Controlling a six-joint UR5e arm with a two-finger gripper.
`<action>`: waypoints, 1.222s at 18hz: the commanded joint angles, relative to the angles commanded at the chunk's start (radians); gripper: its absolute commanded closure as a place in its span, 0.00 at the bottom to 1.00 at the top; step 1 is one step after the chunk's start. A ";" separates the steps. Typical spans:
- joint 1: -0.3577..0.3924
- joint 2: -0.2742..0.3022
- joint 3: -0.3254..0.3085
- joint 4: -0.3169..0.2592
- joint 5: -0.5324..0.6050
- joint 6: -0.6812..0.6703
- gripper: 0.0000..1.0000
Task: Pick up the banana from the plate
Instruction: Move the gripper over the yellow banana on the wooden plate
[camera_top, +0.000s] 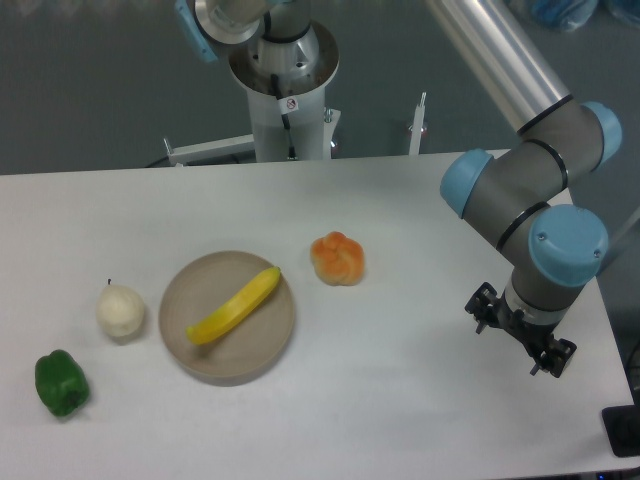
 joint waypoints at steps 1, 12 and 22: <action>-0.005 -0.003 0.000 0.000 0.000 0.000 0.00; -0.043 0.050 -0.129 0.016 0.002 -0.020 0.00; -0.250 0.244 -0.403 0.026 -0.015 -0.155 0.00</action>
